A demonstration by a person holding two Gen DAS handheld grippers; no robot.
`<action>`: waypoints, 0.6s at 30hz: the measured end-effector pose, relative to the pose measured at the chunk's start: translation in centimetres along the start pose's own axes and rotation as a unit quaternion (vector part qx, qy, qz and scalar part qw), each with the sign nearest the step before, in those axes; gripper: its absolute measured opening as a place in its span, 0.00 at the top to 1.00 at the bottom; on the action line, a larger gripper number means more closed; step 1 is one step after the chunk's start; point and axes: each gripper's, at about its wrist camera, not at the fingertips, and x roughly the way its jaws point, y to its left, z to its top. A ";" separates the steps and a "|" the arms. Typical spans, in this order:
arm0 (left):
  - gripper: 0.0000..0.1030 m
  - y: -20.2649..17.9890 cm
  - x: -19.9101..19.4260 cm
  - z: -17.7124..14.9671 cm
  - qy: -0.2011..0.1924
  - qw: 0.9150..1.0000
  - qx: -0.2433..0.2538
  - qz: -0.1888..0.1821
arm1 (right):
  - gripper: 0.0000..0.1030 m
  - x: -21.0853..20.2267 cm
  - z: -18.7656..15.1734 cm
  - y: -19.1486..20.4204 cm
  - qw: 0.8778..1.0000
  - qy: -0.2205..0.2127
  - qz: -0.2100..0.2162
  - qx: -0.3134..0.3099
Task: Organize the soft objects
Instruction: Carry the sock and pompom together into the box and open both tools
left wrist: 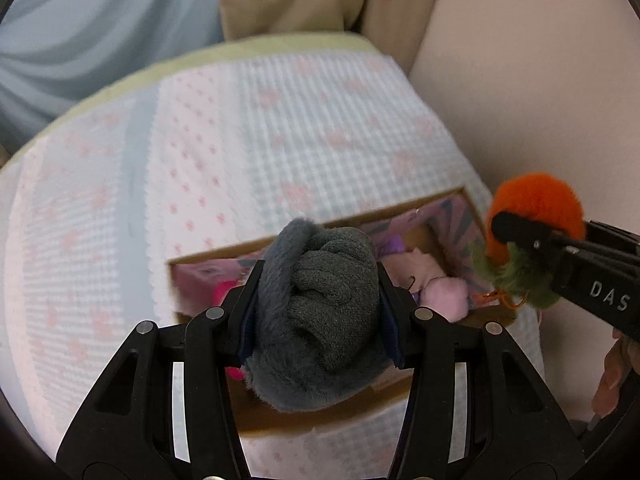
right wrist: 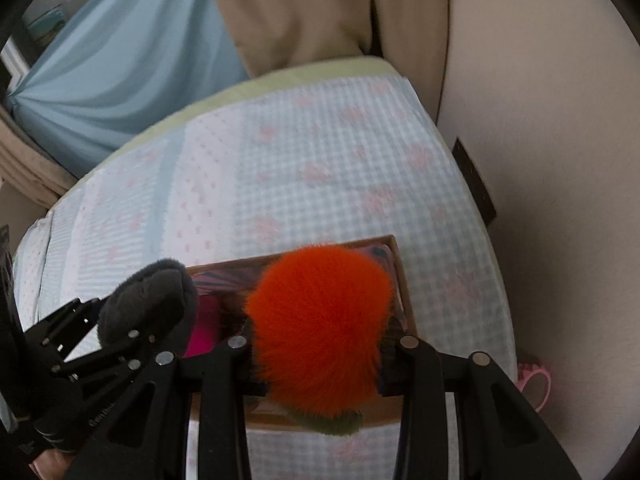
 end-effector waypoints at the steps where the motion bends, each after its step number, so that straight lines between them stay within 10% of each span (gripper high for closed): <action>1: 0.56 -0.2 1.4 0.0 0.011 1.000 0.001 0.000 | 0.68 0.6 -0.1 -0.3 1.000 0.005 -0.001 0.001; 6: 0.52 -1.2 5.4 -0.5 0.049 0.999 0.000 -0.003 | 0.68 4.3 0.4 -1.0 0.999 0.042 0.012 -0.002; 10: 0.04 -1.6 6.9 -1.1 0.071 0.997 0.002 -0.002 | 0.48 6.2 0.7 -1.1 0.998 0.066 0.013 -0.004; 13: 0.03 -1.9 6.9 -1.6 0.076 0.997 0.006 0.002 | 0.07 7.2 0.6 -1.2 0.996 0.083 0.020 -0.009; 18: 0.03 -2.5 6.5 -2.0 0.080 0.997 0.019 0.006 | 0.02 6.9 -0.2 -1.8 0.997 0.081 0.009 -0.008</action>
